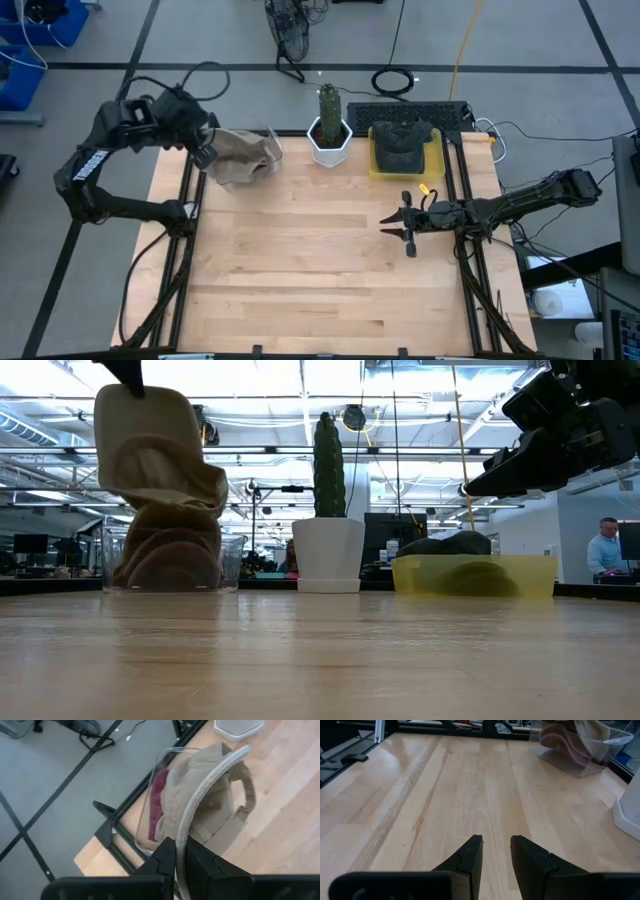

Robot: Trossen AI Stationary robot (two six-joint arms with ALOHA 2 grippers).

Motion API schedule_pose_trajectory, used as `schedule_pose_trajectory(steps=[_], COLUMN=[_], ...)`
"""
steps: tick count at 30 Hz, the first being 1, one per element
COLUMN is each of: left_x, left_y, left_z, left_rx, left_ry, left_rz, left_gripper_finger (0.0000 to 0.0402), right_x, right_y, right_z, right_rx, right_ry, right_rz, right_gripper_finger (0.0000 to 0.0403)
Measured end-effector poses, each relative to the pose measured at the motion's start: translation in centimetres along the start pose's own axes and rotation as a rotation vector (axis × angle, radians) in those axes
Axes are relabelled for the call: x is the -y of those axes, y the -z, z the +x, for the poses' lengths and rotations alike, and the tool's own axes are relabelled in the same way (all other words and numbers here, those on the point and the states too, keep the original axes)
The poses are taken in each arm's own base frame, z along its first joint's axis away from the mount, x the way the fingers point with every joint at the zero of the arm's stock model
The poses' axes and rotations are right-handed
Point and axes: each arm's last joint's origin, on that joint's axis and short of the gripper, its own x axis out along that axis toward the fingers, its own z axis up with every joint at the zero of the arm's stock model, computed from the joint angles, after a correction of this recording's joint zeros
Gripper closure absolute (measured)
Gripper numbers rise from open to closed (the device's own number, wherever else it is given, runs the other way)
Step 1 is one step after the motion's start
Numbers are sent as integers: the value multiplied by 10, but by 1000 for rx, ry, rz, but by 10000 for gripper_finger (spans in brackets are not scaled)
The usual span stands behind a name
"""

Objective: Pick & Place hat
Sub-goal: Put the brown cap into the transparent bin

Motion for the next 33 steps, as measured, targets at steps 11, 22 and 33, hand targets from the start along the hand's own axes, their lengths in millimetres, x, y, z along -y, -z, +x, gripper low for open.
schedule_pose_trajectory(steps=[11, 22, 33], left_x=[-10, -5, 18], left_y=[1, -3, -4], left_z=[-12, -8, 38], left_rx=[51, 35, -97], left_ry=[-131, -41, -11], left_rz=[-50, -92, -11], left_gripper_finger=[374, 373, 377], right_x=[0, 0, 0], right_y=[0, 1, 1], right_z=[0, 0, 0], right_rx=[-3, -6, -7], right_ry=[1, 0, -1], right_rz=[0, 11, 12], right_gripper_finger=[314, 314, 314])
